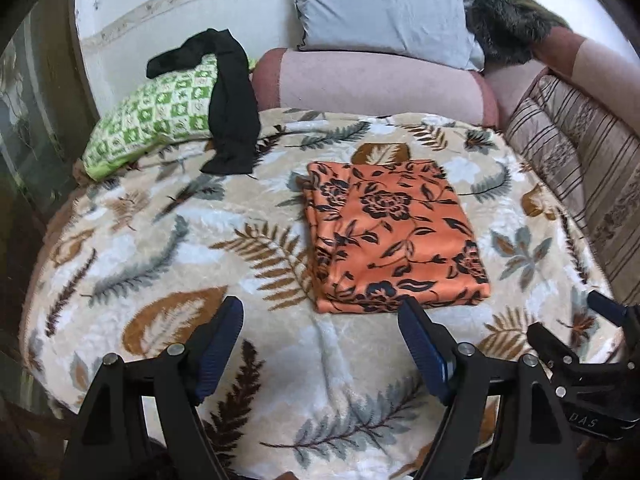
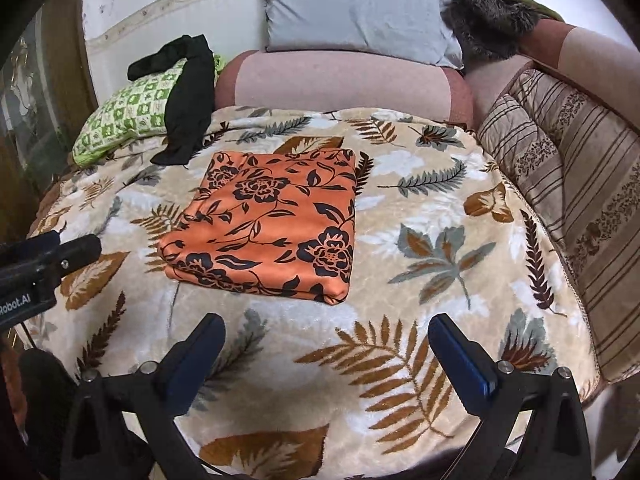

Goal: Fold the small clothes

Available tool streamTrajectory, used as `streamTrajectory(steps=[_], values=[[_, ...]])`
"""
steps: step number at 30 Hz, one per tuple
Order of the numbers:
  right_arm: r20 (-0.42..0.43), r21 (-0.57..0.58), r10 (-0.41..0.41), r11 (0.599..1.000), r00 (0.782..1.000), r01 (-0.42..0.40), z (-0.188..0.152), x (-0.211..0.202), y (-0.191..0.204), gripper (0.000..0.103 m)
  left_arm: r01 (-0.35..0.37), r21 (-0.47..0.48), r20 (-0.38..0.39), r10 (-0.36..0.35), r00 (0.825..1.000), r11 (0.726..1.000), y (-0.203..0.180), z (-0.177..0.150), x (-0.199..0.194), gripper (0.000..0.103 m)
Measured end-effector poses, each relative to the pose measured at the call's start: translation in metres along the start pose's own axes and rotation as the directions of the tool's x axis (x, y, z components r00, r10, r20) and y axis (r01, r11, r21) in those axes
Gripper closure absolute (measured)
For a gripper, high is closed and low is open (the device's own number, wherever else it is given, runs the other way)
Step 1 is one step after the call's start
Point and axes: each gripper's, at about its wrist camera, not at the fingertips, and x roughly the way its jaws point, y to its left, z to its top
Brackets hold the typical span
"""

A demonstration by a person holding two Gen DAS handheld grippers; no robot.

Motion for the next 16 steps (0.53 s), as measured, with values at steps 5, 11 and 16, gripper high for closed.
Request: streamTrajectory(steps=[5,11,16], values=[[-0.010,0.016,-0.011,1.000,1.000,0.011,0.009,0.009,-0.003,0.001,0.017,0.010,0.013,-0.017,1.000,1.000,-0.001,0.006,0.001,0.023],[-0.001,0.009,-0.003,1.000,1.000,0.003,0.024,0.016,-0.001,0.001,0.043,-0.002,0.006,-0.043,0.999,0.999,-0.006,0.014,0.010,0.009],[0.001,0.007,0.001,1.000,1.000,-0.001,0.033,0.023,0.001,0.001,0.051,-0.018,0.024,-0.050,0.998,0.999,-0.006,0.023,0.013,0.007]])
